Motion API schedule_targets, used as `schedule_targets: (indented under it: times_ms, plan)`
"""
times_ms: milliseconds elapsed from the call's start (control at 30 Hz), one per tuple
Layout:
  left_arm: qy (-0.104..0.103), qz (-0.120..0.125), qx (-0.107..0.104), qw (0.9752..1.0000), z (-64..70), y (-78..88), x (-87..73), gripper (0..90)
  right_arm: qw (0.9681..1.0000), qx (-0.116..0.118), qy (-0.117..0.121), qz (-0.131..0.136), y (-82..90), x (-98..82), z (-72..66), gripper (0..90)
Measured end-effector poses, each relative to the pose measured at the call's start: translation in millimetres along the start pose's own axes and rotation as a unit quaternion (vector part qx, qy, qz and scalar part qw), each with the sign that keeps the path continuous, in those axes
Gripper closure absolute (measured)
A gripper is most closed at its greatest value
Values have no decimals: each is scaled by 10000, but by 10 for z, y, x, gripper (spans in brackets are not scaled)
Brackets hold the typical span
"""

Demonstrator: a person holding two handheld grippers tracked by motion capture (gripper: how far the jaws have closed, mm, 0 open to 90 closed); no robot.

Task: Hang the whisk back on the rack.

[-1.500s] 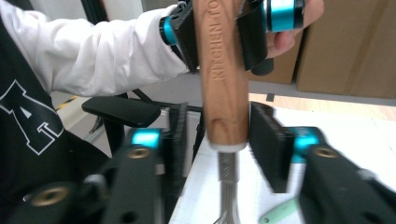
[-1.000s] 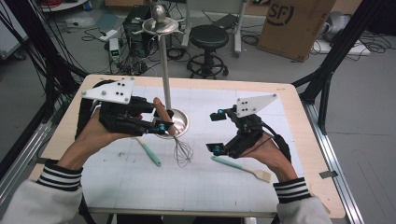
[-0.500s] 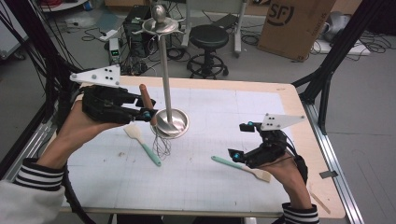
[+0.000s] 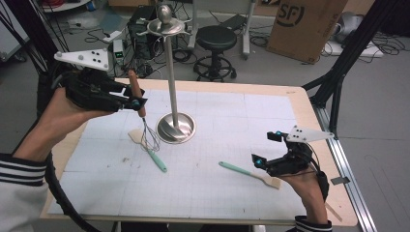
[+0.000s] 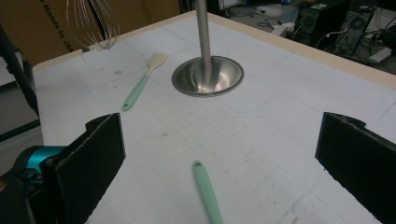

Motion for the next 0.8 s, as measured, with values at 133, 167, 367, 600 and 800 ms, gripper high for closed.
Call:
schedule_targets:
  times_ms: [133, 167, 367, 600, 800]
  plan:
    - [57, -85, 41, 9999, -140, 35, 24, 675, 9999, 62, -41, 144, 23, -105, 82, 3]
    - [90, -101, 15, 9999, -180, 36, 29, 675, 9998, 109, -94, 156, 24, -129, 100, 3]
    - [188, -212, 21, 9996, -411, 22, 68, 675, 9997, 68, -54, 223, 39, -147, 156, 3]
    - [192, -306, 15, 9993, -557, 6, 168, 675, 9997, 28, 5, 223, 65, -172, 173, 3]
    - [165, -294, 6, 9994, -643, 63, 266, 675, 9995, 13, -81, 315, 104, -210, 224, 3]
Point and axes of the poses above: each handheld gripper's, and its own axes: y roughly backward along the jaws, x roughly out of its top, z roughly to its right, the point moved 4 cm from there along -y, roughly forward along the jaws, and after that the axes turned 13 degrees about -z, right-handed, at the moved point
